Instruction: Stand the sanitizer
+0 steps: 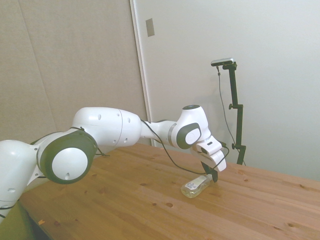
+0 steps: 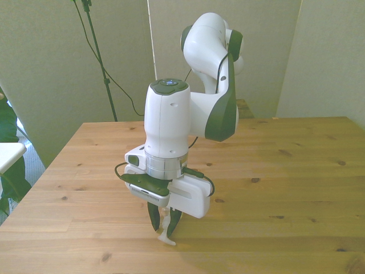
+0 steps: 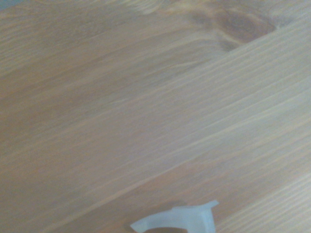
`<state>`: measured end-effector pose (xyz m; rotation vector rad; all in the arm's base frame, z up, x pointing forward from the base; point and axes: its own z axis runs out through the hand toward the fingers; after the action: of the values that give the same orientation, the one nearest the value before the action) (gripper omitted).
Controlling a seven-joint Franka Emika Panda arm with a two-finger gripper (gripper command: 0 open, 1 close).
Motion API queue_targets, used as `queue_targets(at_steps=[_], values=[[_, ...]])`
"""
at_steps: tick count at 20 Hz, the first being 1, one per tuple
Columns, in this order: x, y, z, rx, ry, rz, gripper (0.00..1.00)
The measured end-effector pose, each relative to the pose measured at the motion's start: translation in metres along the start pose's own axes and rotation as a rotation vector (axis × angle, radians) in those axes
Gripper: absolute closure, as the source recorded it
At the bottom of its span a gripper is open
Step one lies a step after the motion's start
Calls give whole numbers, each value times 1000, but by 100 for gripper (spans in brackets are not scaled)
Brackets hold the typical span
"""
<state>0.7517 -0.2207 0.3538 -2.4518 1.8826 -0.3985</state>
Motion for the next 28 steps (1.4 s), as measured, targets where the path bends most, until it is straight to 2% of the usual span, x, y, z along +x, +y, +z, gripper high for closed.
queue_targets(at_steps=[9,14,20,28], values=[[-8,-7,-7,17,19,19,100],[-24,-17,-44,95,136,36,100],[-66,-5,-90,195,259,57,100],[-113,22,-124,306,421,104,100]])
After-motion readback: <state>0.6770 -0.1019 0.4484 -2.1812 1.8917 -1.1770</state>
